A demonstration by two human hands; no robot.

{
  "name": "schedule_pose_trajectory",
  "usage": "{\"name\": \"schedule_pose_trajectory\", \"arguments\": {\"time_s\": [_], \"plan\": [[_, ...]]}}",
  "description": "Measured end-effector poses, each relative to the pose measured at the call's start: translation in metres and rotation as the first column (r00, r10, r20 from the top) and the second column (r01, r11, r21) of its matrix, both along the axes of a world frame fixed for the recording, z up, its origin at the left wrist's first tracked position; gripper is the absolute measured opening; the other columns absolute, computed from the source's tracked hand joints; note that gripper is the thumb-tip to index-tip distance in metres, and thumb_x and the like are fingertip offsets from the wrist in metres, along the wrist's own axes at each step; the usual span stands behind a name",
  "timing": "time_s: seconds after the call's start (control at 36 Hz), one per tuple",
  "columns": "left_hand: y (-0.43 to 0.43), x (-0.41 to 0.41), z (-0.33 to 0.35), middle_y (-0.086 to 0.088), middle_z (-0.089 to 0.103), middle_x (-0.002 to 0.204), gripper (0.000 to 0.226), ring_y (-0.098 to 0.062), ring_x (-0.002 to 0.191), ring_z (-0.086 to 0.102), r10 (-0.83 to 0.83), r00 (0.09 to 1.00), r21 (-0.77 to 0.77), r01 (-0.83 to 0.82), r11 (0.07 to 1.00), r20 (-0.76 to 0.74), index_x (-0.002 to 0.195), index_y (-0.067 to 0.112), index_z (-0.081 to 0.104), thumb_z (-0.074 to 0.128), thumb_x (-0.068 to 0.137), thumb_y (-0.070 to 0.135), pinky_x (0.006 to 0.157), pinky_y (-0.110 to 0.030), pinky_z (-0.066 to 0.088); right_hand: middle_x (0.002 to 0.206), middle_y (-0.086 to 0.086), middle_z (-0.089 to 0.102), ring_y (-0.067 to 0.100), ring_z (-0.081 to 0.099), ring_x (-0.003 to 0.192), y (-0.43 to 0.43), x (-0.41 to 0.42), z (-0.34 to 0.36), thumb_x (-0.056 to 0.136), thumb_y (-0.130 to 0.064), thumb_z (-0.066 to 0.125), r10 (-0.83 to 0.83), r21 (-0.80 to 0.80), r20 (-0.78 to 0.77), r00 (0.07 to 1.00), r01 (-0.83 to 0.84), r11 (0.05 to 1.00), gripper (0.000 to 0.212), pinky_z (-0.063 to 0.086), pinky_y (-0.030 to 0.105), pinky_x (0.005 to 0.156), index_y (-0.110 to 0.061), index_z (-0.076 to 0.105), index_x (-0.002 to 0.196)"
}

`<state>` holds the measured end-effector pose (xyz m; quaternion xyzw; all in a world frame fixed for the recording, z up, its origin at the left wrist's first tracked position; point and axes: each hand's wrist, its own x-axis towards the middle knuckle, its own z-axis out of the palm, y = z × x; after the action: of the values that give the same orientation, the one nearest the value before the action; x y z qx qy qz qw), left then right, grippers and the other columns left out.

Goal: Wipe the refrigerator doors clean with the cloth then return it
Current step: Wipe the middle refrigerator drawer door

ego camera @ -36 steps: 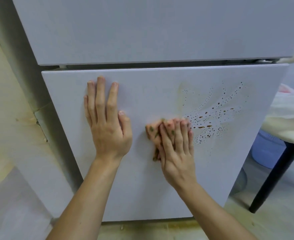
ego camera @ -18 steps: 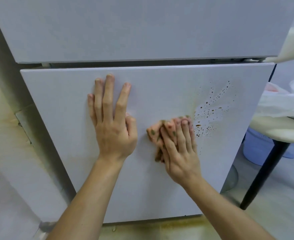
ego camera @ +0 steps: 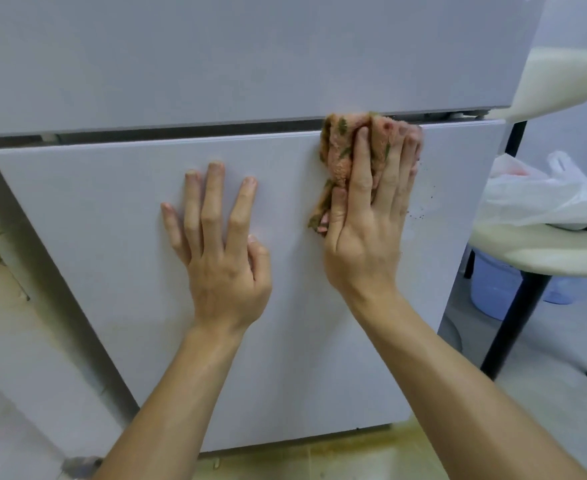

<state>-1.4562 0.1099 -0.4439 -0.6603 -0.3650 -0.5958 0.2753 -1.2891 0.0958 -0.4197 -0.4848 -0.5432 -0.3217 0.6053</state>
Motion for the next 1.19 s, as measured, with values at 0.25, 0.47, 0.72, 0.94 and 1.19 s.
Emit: {"name": "schedule_pose_trajectory", "arguments": {"time_s": [0.25,0.47,0.72,0.94,1.19], "plan": [[-0.003,0.018,0.004,-0.021,0.042,0.160,0.071,-0.043,0.154,0.031,0.036,0.992,0.021,-0.039,0.999,0.117,0.145,0.008,0.058,0.057,0.076,-0.007,0.124,-0.069,0.012,0.176,0.004,-0.001,0.028,0.004,0.163,-0.018,0.050,-0.140,0.110,-0.023,0.043,0.020,-0.156,0.383,0.923,0.043,0.987,0.065,0.008,0.049,0.132,-0.022,0.013,0.168],[-0.008,0.029,0.008,-0.027,0.039,0.159,0.066,-0.048,0.152,0.029,0.004,0.988,-0.005,-0.004,1.000,0.152,0.140,0.001,0.057,0.055,0.075,-0.005,0.126,-0.066,0.014,0.176,0.001,-0.004,0.024,-0.002,0.162,-0.021,0.049,-0.107,0.108,-0.020,0.045,0.008,-0.156,0.335,0.942,0.047,0.987,0.060,0.006,0.047,0.132,-0.018,0.021,0.163],[-0.009,0.031,0.012,-0.030,0.040,0.158,0.065,-0.052,0.151,0.030,-0.025,0.987,-0.024,0.029,0.999,0.156,0.137,0.000,0.058,0.059,0.072,-0.005,0.124,-0.068,0.016,0.165,0.033,0.025,0.049,0.017,0.156,-0.006,0.049,0.007,0.113,-0.021,0.038,0.033,0.004,0.014,0.999,-0.033,0.999,0.049,0.007,0.053,0.131,0.001,0.039,0.157],[-0.010,0.035,0.012,-0.031,0.039,0.157,0.065,-0.054,0.150,0.029,-0.013,0.984,-0.030,0.019,0.999,0.178,0.136,-0.003,0.058,0.055,0.071,-0.005,0.124,-0.069,0.014,0.167,0.026,0.022,0.037,0.005,0.161,-0.016,0.072,-0.090,0.113,-0.027,0.035,0.021,-0.122,0.064,0.998,-0.013,0.992,0.050,0.010,0.055,0.130,-0.006,0.032,0.158],[-0.005,0.036,0.009,-0.029,0.038,0.158,0.064,-0.051,0.151,0.029,0.021,0.989,-0.028,-0.017,0.999,0.149,0.139,0.006,0.061,0.067,0.075,0.007,0.124,-0.069,0.015,0.170,0.020,0.014,0.028,-0.006,0.161,-0.024,0.084,-0.084,0.114,-0.033,0.029,0.037,-0.200,0.112,0.993,-0.014,0.980,0.054,0.003,0.053,0.131,-0.014,0.022,0.164]]}}
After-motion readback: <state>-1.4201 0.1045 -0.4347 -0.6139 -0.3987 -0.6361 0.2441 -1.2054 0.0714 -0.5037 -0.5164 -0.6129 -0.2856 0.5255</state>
